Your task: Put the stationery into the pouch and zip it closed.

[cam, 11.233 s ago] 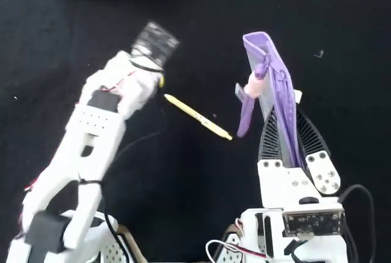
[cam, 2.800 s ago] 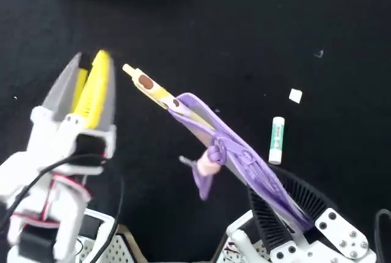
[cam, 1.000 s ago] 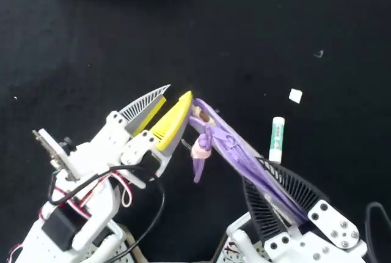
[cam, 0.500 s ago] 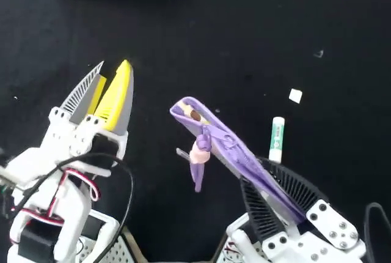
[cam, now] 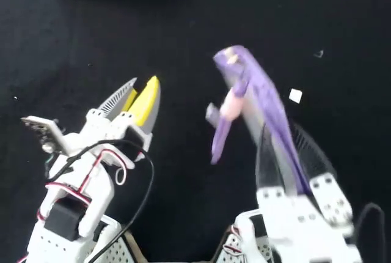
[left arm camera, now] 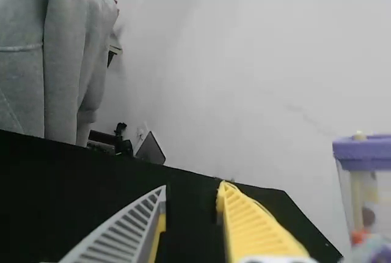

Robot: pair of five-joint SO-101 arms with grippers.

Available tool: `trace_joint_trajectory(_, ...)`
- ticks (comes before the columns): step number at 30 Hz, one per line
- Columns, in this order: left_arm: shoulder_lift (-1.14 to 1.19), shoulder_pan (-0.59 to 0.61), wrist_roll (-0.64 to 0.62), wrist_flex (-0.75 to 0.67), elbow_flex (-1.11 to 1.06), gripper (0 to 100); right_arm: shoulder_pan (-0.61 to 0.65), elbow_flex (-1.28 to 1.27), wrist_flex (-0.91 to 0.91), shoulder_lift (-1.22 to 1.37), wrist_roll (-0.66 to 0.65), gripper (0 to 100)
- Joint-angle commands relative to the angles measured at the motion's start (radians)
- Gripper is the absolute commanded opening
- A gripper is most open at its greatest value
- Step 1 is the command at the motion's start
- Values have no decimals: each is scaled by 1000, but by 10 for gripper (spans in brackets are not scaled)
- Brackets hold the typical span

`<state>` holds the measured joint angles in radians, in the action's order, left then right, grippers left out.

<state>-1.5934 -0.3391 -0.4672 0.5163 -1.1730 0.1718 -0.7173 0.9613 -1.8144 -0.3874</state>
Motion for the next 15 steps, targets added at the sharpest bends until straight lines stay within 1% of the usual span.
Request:
trace_joint_trajectory(1,0,-58,25,-25,1,145,-75,-99,-150,-76,-3,11)
trace_joint_trajectory(4,48,-122,83,-25,8,145,-80,-177,-195,-76,-3,11)
trace_joint_trajectory(6,121,-143,92,-26,30,145,-89,-200,-215,-76,-3,11)
trace_joint_trajectory(9,288,-151,94,-23,101,145,-149,-203,-245,-68,20,11)
trace_joint_trajectory(12,486,-153,97,-15,196,145,-238,-197,-279,-21,49,11)
trace_joint_trajectory(15,647,-182,98,-14,263,145,-299,-197,-315,44,60,11)
